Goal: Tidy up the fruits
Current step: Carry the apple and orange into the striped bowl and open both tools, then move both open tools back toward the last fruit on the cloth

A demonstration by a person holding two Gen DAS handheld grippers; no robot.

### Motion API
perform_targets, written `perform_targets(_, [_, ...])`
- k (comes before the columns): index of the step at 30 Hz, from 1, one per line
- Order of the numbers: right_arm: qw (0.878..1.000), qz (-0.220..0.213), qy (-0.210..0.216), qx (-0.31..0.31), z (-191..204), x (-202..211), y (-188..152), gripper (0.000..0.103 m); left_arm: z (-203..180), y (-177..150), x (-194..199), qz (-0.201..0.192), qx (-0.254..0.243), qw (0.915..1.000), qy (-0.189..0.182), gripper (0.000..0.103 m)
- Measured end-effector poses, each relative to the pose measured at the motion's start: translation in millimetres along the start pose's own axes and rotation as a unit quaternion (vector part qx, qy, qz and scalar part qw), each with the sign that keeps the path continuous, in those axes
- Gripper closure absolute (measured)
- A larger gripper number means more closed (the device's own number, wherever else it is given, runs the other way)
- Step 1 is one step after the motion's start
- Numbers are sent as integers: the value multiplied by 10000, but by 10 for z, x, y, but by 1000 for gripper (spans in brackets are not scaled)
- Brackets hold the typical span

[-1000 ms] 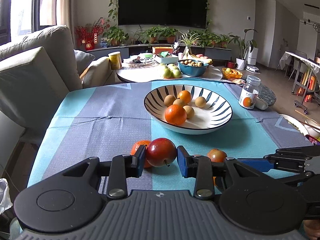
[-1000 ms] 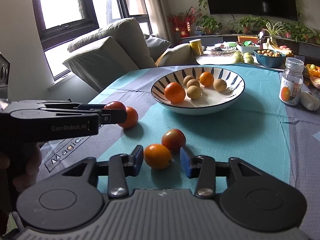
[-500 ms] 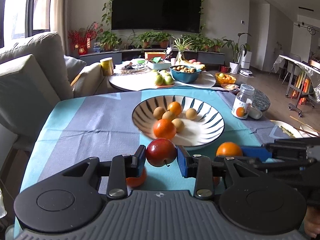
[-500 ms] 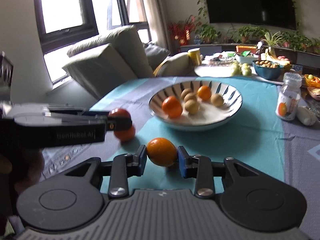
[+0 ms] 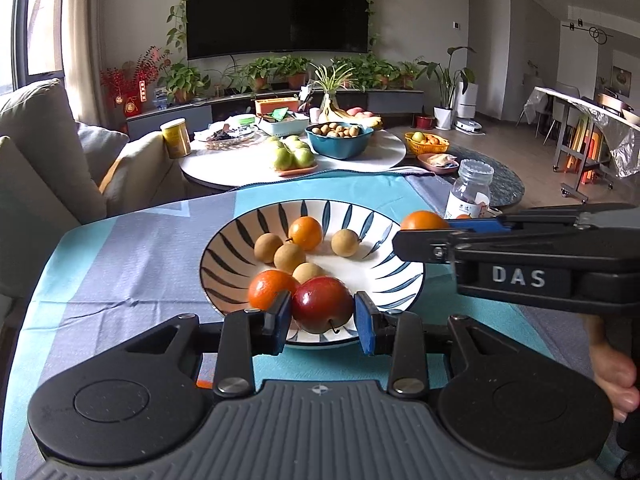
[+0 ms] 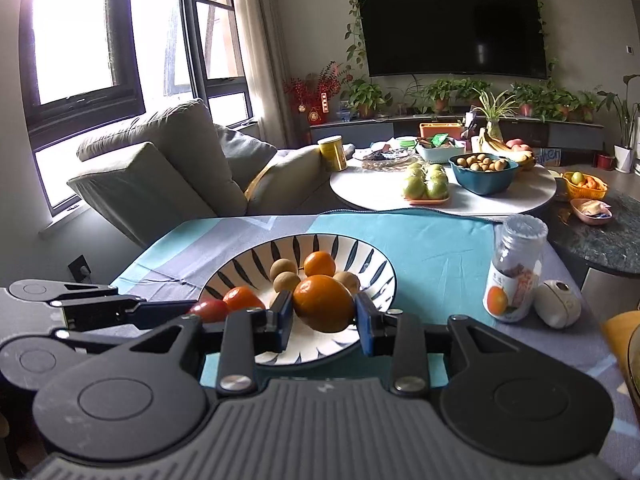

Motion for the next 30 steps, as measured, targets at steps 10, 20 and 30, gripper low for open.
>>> perform_targets(10, [9997, 141, 59, -187, -98, -179, -13, 25, -41, 27, -224, 187, -64, 9998, -30, 71])
perform_targets(20, [9993, 250, 81, -247, -106, -233, -47, 25, -85, 19, -183, 38, -173, 9998, 50, 71])
perform_targets(30, [9996, 160, 56, -217, -97, -205, -41, 25, -48, -6, -95, 12, -143, 9998, 104, 71])
Point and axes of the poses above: each gripper's, at about its wrist camera, not at the fingertips, and x roughly against the way its jaws point, z to its left, y to its top, the point moved 6 cm from there along -x, roughly the way its jaws point, and after that the axes turned 7 degrees about z, right-handed, at the moved point
